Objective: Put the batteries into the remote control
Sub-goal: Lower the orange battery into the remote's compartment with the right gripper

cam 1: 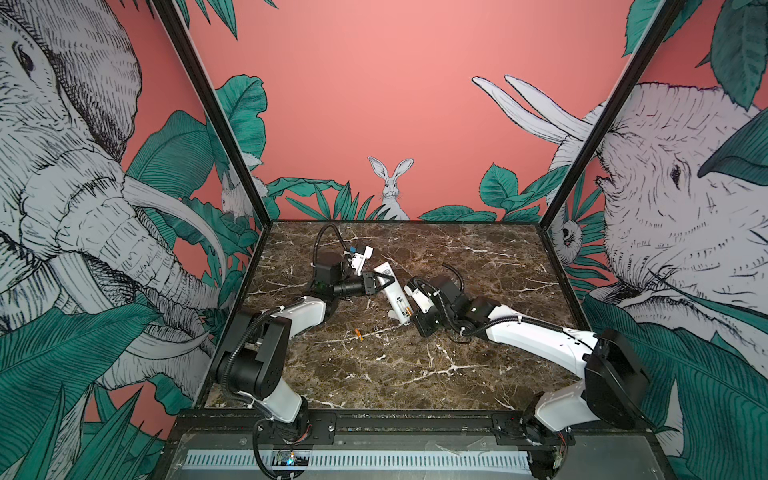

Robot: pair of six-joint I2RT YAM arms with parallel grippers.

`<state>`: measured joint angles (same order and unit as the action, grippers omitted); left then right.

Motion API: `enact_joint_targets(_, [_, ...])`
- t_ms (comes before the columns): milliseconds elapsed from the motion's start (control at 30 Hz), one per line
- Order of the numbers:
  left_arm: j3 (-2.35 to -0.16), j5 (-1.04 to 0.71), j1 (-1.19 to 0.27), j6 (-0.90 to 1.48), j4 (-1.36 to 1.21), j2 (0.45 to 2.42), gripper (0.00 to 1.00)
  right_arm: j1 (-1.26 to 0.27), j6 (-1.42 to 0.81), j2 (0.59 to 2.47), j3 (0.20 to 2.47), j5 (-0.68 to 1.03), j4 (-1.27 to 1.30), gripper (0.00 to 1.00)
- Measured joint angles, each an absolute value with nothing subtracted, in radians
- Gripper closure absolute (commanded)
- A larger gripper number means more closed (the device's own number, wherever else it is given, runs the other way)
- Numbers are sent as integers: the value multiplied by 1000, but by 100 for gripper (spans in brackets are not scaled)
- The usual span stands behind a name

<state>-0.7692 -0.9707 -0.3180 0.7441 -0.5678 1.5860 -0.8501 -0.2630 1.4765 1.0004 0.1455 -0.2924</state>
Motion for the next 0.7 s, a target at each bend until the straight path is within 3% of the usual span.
enact_joint_targets(700, [-769,-984,-310,795,-614,1616,100,-850,-286,1568,1147,109,-392,88])
